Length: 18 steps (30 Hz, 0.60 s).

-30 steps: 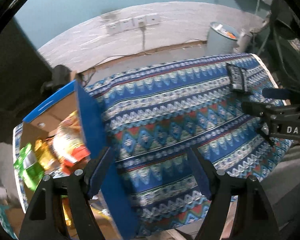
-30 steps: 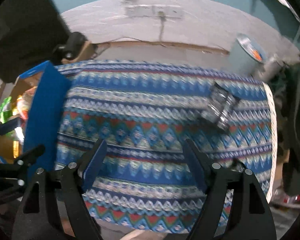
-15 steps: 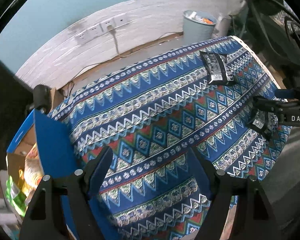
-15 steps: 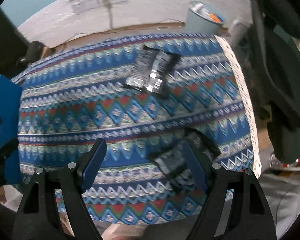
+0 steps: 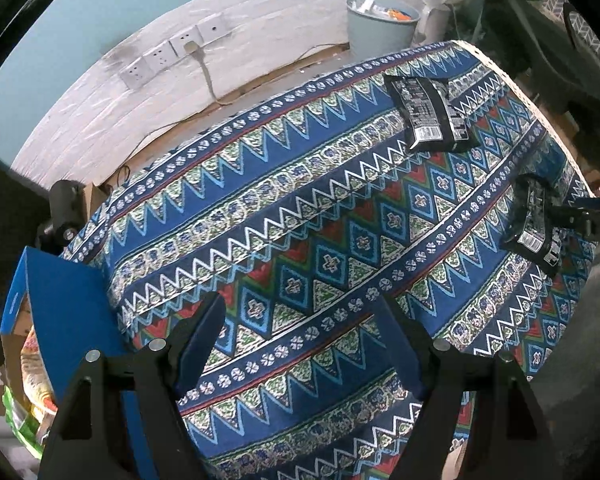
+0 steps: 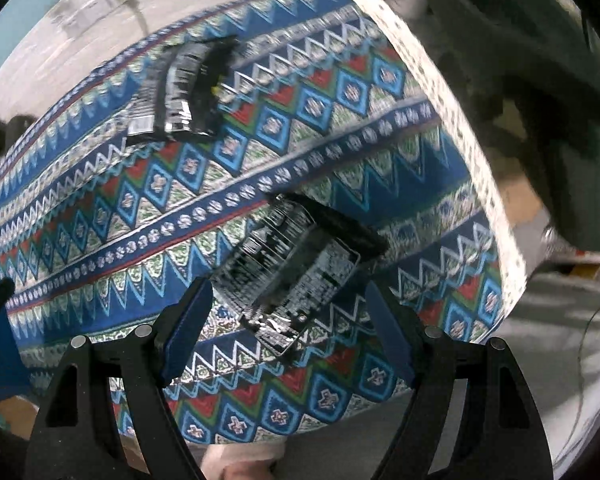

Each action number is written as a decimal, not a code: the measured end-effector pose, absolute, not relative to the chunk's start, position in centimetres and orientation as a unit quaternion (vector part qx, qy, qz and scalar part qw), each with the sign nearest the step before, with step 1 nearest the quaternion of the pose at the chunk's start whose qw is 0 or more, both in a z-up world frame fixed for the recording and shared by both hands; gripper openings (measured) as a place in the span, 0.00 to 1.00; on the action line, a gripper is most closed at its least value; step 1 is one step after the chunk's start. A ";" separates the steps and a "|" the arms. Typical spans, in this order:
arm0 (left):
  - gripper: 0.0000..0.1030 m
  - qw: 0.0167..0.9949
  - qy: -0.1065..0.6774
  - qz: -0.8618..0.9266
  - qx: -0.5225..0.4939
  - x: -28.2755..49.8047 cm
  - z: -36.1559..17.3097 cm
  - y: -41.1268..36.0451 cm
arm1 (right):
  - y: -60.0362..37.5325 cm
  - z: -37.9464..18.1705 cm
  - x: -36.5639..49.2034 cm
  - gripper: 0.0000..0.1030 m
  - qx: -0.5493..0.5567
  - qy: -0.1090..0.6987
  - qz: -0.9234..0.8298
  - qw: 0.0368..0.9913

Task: Organize snacks
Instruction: 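Grasp the large black packet with the right tool and lift it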

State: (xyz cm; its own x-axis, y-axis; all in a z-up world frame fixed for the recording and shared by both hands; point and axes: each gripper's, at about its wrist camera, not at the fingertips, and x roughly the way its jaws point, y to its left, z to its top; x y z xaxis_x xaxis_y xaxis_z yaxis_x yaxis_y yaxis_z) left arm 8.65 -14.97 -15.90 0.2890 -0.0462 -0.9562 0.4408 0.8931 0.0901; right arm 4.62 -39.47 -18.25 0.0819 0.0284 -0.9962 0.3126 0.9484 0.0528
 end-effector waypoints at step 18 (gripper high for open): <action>0.76 0.770 0.591 -0.156 0.182 9.5 -18.0 -16.0 | -37.4 -21.9 8.5 0.76 0.118 0.678 -0.061 0.723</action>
State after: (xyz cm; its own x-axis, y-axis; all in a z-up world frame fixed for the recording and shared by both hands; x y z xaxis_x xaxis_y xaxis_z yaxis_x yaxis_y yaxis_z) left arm 9.45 -16.03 -18.01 0.2518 -0.0249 -0.9675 0.4563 0.8846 0.0961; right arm 8.48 -37.44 -21.93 0.0727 0.0725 -0.9947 0.2481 0.9647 0.0885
